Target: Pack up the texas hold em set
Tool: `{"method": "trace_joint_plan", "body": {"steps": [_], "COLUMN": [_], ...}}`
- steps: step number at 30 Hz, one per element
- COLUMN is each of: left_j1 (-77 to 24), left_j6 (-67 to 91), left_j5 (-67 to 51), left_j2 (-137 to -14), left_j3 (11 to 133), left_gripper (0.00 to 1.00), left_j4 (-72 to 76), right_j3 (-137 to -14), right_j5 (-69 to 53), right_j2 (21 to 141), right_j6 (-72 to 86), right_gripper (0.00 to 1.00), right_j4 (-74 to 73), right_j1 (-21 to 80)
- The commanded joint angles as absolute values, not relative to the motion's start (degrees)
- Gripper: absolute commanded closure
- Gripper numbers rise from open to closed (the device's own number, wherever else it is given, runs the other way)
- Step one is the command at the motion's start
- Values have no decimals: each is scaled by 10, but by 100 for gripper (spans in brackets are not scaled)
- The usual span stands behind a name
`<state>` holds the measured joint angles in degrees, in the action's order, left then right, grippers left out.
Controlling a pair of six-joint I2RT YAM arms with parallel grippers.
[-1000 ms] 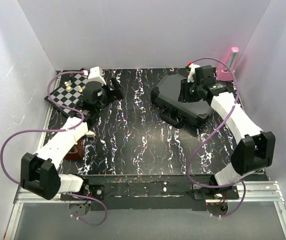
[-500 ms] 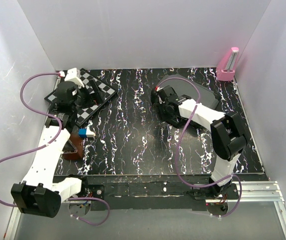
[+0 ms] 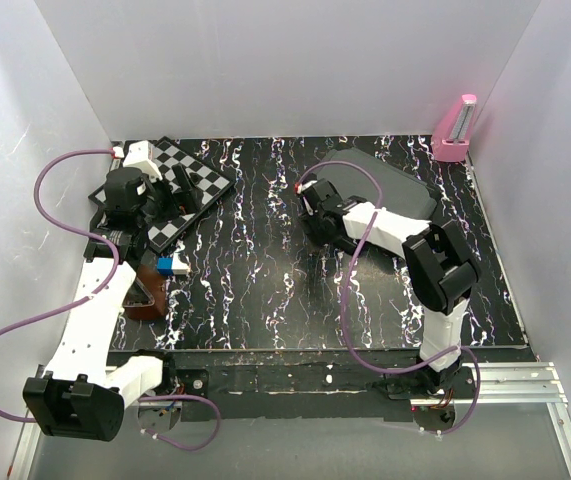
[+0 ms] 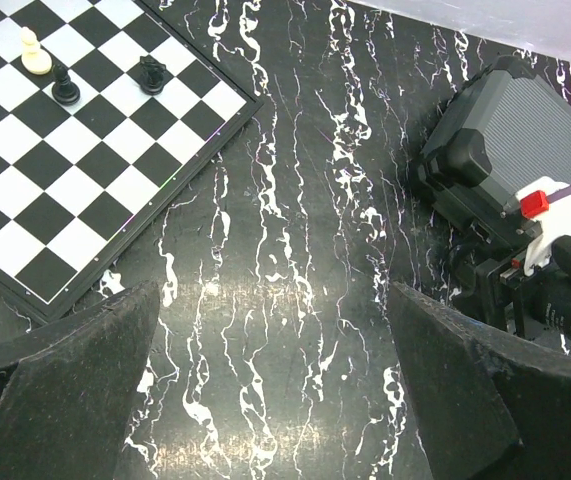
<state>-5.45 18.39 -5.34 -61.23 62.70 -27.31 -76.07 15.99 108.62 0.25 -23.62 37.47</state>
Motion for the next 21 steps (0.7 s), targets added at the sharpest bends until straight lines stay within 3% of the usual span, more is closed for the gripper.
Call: {"method": "trace_joint_plan", "body": {"steps": [1,21], "left_j1": [-53,-52], "left_j6": [170,171], "left_j5": [-51,-53], "left_j2": [-606,-606], "left_j3": [626,632], "left_gripper": [2,2], "left_j4": [-280,-272], "right_j3": [-774,-795], "right_j5": [217,261], "right_j2": [1095,1151], "right_j6": [-41,-69], "right_gripper": [29,29], "right_j4": [-231,-235], "right_j1": [374,374]}}
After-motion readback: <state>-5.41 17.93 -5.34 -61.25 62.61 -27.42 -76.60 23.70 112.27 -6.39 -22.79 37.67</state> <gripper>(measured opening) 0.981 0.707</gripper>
